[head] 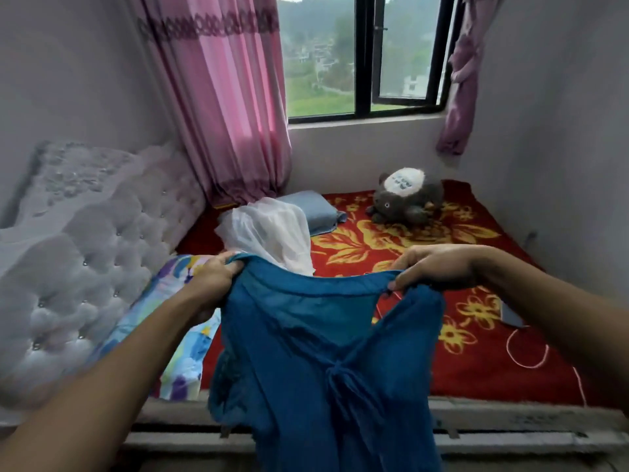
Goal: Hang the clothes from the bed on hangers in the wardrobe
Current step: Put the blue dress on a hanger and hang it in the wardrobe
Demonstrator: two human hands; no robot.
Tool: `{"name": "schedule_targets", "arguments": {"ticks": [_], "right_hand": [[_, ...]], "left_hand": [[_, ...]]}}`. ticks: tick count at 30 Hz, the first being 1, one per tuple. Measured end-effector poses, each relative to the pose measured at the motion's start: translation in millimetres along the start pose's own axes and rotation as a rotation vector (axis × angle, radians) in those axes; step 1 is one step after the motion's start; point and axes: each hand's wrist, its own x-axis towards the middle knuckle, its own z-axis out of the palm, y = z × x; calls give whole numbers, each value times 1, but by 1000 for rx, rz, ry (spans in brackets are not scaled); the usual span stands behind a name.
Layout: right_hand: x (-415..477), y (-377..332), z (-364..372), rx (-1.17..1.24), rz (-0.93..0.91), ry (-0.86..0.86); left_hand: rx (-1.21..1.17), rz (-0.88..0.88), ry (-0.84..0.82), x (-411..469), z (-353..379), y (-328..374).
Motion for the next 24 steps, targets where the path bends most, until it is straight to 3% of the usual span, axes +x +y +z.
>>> {"name": "schedule_targets", "arguments": {"ticks": [2, 6, 11, 15, 18, 24], "right_hand": [[19, 20, -17, 160, -17, -61], [69, 63, -58, 469, -35, -23], [128, 84, -84, 546, 19, 75], [183, 85, -96, 651, 28, 209], [233, 90, -108, 666, 71, 365], [352, 120, -141, 585, 252, 580]], "left_hand": [[225, 39, -103, 28, 22, -15], [550, 50, -183, 87, 49, -26], [823, 52, 15, 159, 54, -41], [304, -273, 122, 208, 68, -52], [-49, -408, 39, 250, 75, -68], [-190, -402, 35, 361, 102, -126]]}}
